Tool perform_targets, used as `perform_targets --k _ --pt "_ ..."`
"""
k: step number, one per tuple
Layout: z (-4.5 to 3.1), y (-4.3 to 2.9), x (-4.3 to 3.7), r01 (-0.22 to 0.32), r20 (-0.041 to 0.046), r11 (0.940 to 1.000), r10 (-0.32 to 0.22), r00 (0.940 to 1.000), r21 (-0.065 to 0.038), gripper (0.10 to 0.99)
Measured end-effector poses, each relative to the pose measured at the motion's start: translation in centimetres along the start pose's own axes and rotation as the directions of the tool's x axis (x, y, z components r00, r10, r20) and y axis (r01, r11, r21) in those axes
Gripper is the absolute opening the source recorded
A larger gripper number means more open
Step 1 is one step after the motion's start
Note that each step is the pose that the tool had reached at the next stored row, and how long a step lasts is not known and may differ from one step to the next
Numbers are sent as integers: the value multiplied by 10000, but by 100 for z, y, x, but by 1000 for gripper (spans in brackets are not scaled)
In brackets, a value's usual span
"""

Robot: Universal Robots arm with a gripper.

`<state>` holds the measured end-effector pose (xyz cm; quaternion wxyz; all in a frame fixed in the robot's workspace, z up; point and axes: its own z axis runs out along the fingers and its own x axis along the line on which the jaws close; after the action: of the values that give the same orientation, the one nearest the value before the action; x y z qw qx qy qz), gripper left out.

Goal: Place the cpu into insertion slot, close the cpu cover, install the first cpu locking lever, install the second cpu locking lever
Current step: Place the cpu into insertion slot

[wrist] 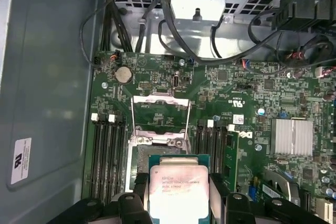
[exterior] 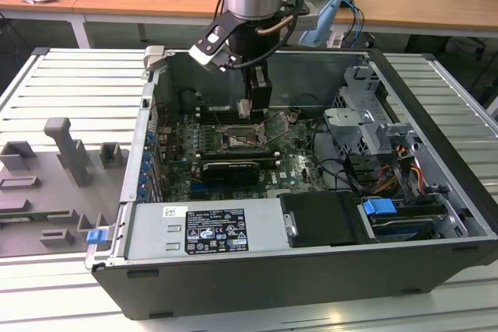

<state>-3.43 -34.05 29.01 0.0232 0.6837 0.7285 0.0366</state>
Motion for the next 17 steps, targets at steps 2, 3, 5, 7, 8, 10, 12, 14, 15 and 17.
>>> perform_targets --k 2,3,5,7,8,10,12,14,15,17 --pt "18 -3 6 -70 10 10000 70 10000 6 541" --pt "24 -3 6 -99 12 10000 99 9999 4 541" --pt "41 -4 7 -127 15 9999 127 9999 5 541" --pt "74 -8 6 -128 15 9999 128 9999 4 541" --pt "87 -9 6 -129 16 9999 129 9999 4 541" --pt "123 -12 5 -129 15 9999 129 9999 5 541" --pt "145 -14 5 -134 15 9999 134 9999 7 541" --pt "166 -16 5 -143 32 9999 143 9999 25 541" --pt "181 -16 5 -153 67 9999 152 9999 29 541" --pt "200 -18 4 -158 159 9999 158 9998 32 541"
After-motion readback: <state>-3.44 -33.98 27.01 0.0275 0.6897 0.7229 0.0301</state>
